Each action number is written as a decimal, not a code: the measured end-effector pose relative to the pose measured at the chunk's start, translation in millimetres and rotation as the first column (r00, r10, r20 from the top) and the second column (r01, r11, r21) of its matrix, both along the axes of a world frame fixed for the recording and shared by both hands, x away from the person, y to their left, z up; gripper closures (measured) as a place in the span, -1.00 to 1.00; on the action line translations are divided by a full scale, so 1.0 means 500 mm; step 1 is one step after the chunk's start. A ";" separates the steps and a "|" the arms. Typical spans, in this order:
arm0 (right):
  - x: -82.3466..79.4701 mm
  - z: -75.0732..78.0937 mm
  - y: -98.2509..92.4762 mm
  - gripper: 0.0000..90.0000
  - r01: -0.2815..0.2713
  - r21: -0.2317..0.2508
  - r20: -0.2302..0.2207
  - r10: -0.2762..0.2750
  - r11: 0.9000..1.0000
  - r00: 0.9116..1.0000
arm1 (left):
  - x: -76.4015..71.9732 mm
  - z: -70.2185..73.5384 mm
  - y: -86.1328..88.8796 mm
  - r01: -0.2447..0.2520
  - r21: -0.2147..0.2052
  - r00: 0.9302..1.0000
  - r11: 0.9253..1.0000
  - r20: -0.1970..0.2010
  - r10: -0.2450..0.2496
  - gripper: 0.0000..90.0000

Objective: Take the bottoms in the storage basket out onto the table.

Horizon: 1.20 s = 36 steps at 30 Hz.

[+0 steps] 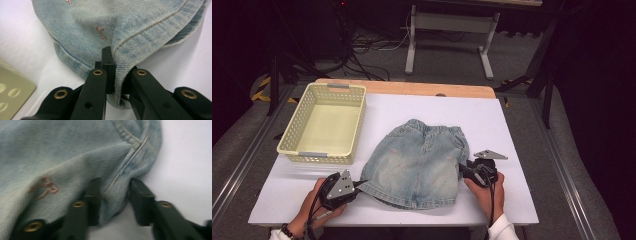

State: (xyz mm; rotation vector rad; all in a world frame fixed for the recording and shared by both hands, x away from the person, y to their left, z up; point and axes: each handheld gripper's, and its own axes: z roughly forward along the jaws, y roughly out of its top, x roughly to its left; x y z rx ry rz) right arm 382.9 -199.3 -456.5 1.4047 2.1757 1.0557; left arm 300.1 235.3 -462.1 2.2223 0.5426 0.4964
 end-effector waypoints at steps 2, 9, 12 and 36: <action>0.001 0.000 -0.001 0.49 -0.009 0.011 -0.007 0.009 1.000 1.000 | 0.000 0.000 0.000 0.001 0.002 1.000 1.000 0.003 -0.001 0.92; 0.017 0.015 -0.016 0.91 -0.028 -0.039 0.045 0.030 0.999 0.999 | 0.001 0.003 -0.015 0.022 0.003 1.000 1.000 0.009 -0.022 0.92; 0.029 0.028 -0.028 0.92 0.018 -0.054 0.087 -0.013 0.998 0.996 | 0.005 0.005 -0.028 0.029 0.006 0.999 1.000 0.017 -0.029 0.92; 0.060 0.063 -0.082 0.55 0.139 -0.039 0.198 -0.128 0.990 0.972 | 0.017 0.003 -0.093 0.082 0.034 0.996 0.996 0.031 -0.083 0.92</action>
